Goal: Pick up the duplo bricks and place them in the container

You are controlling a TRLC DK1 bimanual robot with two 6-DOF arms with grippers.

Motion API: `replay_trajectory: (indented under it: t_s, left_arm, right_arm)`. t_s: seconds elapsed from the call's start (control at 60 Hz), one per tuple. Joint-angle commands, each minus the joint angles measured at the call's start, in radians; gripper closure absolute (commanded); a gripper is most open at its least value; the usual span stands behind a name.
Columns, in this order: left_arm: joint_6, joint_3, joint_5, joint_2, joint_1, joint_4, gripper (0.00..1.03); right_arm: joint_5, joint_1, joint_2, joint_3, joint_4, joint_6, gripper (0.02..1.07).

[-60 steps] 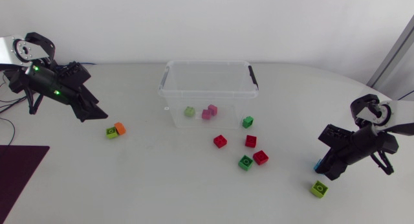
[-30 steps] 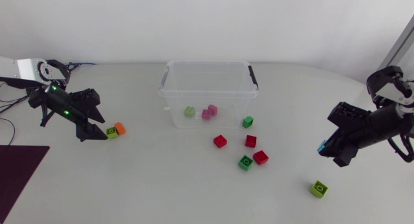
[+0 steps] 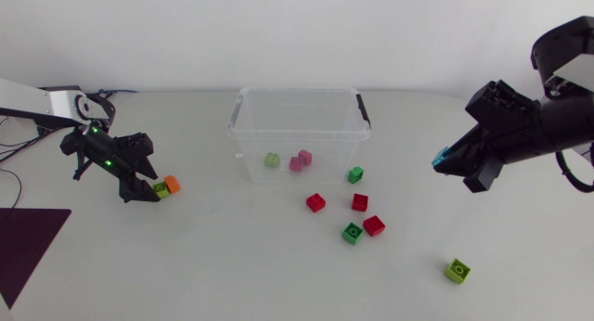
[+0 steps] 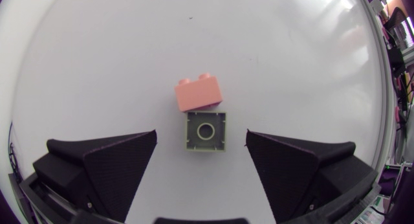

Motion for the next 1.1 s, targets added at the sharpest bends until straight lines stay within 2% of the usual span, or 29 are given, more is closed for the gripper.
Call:
replay_trajectory:
  t_s: [0.0, 0.083, 0.15, 0.183, 0.217, 0.25, 0.267, 0.283, 0.3, 0.517, 0.75, 0.967, 1.05, 1.083]
  left_arm:
    - [0.007, 0.025, -0.004, 0.044, -0.013, -0.004, 0.1]
    - [-0.009, 0.025, -0.004, 0.058, -0.025, 0.007, 0.12]
    - [-0.023, 0.028, -0.005, 0.067, -0.033, 0.012, 0.23]
    - [-0.032, 0.03, -0.005, 0.072, -0.038, 0.012, 0.36]
    - [-0.036, 0.03, -0.005, 0.073, -0.041, 0.013, 0.45]
    - [-0.047, 0.031, -0.005, 0.079, -0.044, 0.015, 0.61]
    - [-0.049, 0.031, -0.005, 0.079, -0.045, 0.015, 0.64]
    - [-0.055, 0.033, -0.01, 0.081, -0.047, 0.015, 0.79]
    - [-0.056, 0.033, -0.012, 0.081, -0.048, 0.015, 0.82]
    - [-0.059, 0.01, -0.025, -0.006, -0.036, -0.04, 0.85]
    - [-0.049, -0.049, -0.016, -0.197, -0.021, -0.114, 0.85]
    - [-0.078, -0.101, 0.065, -0.391, -0.084, -0.146, 0.85]
    - [-0.135, -0.092, 0.091, -0.427, -0.124, -0.143, 0.85]
    - [-0.158, -0.085, 0.103, -0.439, -0.144, -0.139, 0.85]
  right_arm:
    - [-0.017, 0.029, -0.009, 0.041, -0.004, 0.052, 0.84]
    - [-0.033, 0.052, -0.009, 0.059, 0.034, 0.102, 0.84]
    - [-0.046, 0.069, -0.009, 0.069, 0.065, 0.136, 0.84]
    - [-0.05, 0.079, -0.008, 0.072, 0.086, 0.157, 0.83]
    - [-0.055, 0.089, -0.003, 0.075, 0.109, 0.176, 0.83]
    - [-0.055, 0.099, 0.002, 0.078, 0.123, 0.187, 0.83]
    - [-0.056, 0.104, 0.006, 0.081, 0.134, 0.196, 0.83]
    - [-0.058, 0.109, 0.011, 0.082, 0.147, 0.205, 0.83]
    - [-0.061, 0.112, 0.015, 0.084, 0.155, 0.213, 0.83]
    - [-0.056, 0.208, 0.138, 0.159, 0.259, 0.297, 0.83]
    - [-0.037, 0.287, 0.271, 0.271, 0.329, 0.354, 0.83]
    - [-0.006, 0.333, 0.437, 0.392, 0.365, 0.378, 0.81]
    - [0.014, 0.343, 0.483, 0.418, 0.382, 0.391, 0.69]
    - [0.025, 0.348, 0.499, 0.428, 0.387, 0.391, 0.6]
